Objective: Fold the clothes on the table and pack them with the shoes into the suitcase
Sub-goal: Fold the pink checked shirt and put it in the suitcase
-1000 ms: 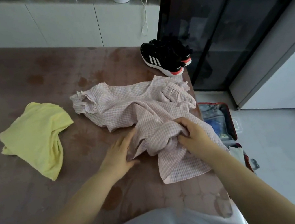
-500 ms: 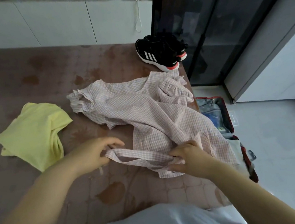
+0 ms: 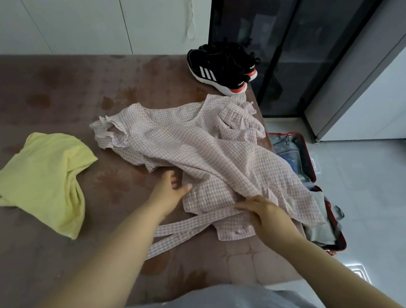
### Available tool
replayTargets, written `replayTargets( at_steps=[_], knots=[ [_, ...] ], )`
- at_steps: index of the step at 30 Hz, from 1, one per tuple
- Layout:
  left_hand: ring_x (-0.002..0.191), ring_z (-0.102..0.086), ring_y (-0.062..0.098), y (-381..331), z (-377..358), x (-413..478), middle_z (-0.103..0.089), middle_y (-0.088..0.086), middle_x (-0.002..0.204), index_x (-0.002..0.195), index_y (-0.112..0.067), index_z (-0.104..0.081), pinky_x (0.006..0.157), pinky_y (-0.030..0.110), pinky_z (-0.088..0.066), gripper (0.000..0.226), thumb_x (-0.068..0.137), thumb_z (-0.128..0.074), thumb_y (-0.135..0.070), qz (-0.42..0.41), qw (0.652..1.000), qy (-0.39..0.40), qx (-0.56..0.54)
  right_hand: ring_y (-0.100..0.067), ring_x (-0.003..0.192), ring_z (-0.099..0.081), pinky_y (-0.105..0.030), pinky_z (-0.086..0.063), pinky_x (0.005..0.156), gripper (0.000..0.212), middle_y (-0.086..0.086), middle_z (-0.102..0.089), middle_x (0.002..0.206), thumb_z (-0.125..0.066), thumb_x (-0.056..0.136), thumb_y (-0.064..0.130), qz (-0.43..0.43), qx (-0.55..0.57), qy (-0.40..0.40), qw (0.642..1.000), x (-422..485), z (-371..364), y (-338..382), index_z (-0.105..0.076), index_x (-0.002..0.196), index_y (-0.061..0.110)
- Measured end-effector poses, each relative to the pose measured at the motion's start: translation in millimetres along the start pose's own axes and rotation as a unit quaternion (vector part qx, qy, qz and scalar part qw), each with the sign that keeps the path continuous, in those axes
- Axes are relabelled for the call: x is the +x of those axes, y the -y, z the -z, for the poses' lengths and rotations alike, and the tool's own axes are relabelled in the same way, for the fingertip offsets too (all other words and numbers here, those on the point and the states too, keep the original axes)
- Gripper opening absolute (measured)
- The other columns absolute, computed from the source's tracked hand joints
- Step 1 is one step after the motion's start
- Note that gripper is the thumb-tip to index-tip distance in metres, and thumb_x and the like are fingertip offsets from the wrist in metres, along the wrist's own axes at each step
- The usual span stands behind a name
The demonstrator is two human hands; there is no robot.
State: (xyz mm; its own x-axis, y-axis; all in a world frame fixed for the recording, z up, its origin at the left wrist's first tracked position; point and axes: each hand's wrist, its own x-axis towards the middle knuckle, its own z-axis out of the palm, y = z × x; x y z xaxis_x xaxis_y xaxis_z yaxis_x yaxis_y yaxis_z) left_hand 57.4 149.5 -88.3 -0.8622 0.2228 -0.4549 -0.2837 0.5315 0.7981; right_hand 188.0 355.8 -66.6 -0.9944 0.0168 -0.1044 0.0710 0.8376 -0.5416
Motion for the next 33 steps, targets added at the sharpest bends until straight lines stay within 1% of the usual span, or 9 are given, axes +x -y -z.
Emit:
replayTargets(
  at_steps=[4, 8, 12, 16, 18, 22, 26, 29, 33],
  knots=[
    [0.112, -0.054, 0.024, -7.0, -19.2, 11.5, -0.058, 0.008, 0.121, 0.122, -0.007, -0.052, 0.090, 0.032, -0.042, 0.042, 0.086, -0.064, -0.024, 0.019, 1.000, -0.010, 0.012, -0.012, 0.109, -0.057, 0.004, -0.030, 0.080, 0.038, 0.002, -0.063, 0.121, -0.046, 0.092, 0.001, -0.012, 0.029, 0.047, 0.998, -8.6, 10.0, -3.3, -0.065, 0.117, 0.023],
    [0.084, -0.056, 0.014, -4.7, -9.9, -1.9, -0.064, 0.001, 0.089, 0.090, -0.008, -0.065, 0.068, 0.024, -0.041, 0.014, 0.087, -0.063, -0.021, 0.010, 0.994, -0.081, -0.072, -0.006, 0.104, -0.055, 0.003, -0.032, 0.080, 0.035, 0.004, -0.064, 0.117, -0.046, 0.092, 0.001, -0.032, 0.071, 0.007, 0.997, -9.5, 9.9, -2.2, -0.066, 0.114, 0.019],
    [0.071, -0.051, 0.019, 9.9, 34.7, -31.0, -0.057, 0.005, 0.071, 0.073, -0.011, -0.061, 0.059, 0.030, -0.035, 0.022, 0.088, -0.061, -0.027, 0.026, 0.963, -0.244, -0.115, -0.012, 0.100, -0.059, 0.002, -0.036, 0.082, 0.033, 0.002, -0.065, 0.107, -0.050, 0.091, -0.003, 0.002, 0.089, -0.043, 0.995, 0.2, 0.4, 8.8, -0.068, 0.110, 0.015],
    [0.080, -0.049, 0.021, 23.7, 81.7, -58.4, -0.053, 0.002, 0.072, 0.084, -0.009, -0.055, 0.069, 0.029, -0.034, 0.019, 0.090, -0.058, -0.026, 0.030, 0.921, -0.372, -0.114, -0.005, 0.095, -0.054, 0.003, -0.035, 0.081, 0.034, -0.002, -0.064, 0.106, -0.047, 0.090, -0.004, 0.026, 0.121, -0.019, 0.992, 18.2, -18.7, 39.1, -0.067, 0.112, 0.012],
    [0.080, -0.050, 0.020, 26.1, 99.9, -71.5, -0.055, 0.004, 0.079, 0.088, -0.009, -0.056, 0.062, 0.026, -0.035, 0.017, 0.089, -0.059, -0.025, 0.025, 0.913, -0.390, -0.117, 0.004, 0.093, -0.053, 0.003, -0.037, 0.079, 0.037, 0.005, -0.061, 0.108, -0.042, 0.091, -0.005, -0.024, 0.217, 0.004, 0.976, 29.6, -18.2, 59.6, -0.066, 0.111, 0.016],
    [0.060, -0.051, 0.017, 31.9, 127.1, -86.4, -0.057, 0.005, 0.072, 0.090, -0.005, -0.060, 0.041, 0.012, -0.041, 0.023, 0.091, -0.056, -0.028, 0.031, 0.956, -0.283, -0.064, -0.013, 0.080, -0.059, -0.020, -0.048, 0.068, 0.039, 0.002, -0.062, 0.104, -0.041, 0.091, -0.003, -0.138, 0.409, -0.004, 0.902, 60.6, -7.8, 69.1, -0.061, 0.112, 0.022],
    [0.074, -0.053, 0.012, 34.9, 133.9, -84.4, -0.058, 0.004, 0.091, 0.106, -0.008, -0.058, 0.061, 0.013, -0.039, 0.023, 0.089, -0.058, -0.024, -0.002, 0.966, -0.259, 0.023, -0.019, 0.091, -0.057, -0.028, -0.049, 0.064, 0.054, -0.004, -0.048, 0.123, -0.055, 0.090, 0.008, -0.192, 0.212, 0.091, 0.954, 75.0, 6.1, 48.3, -0.036, 0.139, 0.015],
    [0.083, -0.052, 0.006, 37.1, 125.1, -83.7, -0.054, -0.001, 0.106, 0.119, -0.019, -0.051, 0.069, 0.012, -0.038, 0.035, 0.087, -0.062, -0.023, -0.068, 0.975, -0.207, 0.051, -0.023, 0.124, -0.040, -0.034, -0.045, 0.092, 0.065, -0.002, -0.032, 0.141, -0.057, 0.085, 0.004, -0.051, 0.055, 0.106, 0.991, 61.8, 7.7, 48.5, -0.032, 0.142, 0.022],
    [0.120, -0.041, 0.006, 59.7, 96.4, -80.3, -0.032, -0.013, 0.135, 0.134, -0.039, -0.028, 0.096, 0.022, -0.039, 0.061, 0.085, -0.062, -0.029, -0.109, 0.989, -0.008, 0.100, -0.019, 0.114, -0.048, -0.038, -0.042, 0.100, 0.041, 0.007, -0.058, 0.120, -0.054, 0.075, 0.012, 0.185, 0.028, 0.073, 0.980, 44.9, -15.7, 65.7, -0.066, 0.112, 0.025]
  ],
)
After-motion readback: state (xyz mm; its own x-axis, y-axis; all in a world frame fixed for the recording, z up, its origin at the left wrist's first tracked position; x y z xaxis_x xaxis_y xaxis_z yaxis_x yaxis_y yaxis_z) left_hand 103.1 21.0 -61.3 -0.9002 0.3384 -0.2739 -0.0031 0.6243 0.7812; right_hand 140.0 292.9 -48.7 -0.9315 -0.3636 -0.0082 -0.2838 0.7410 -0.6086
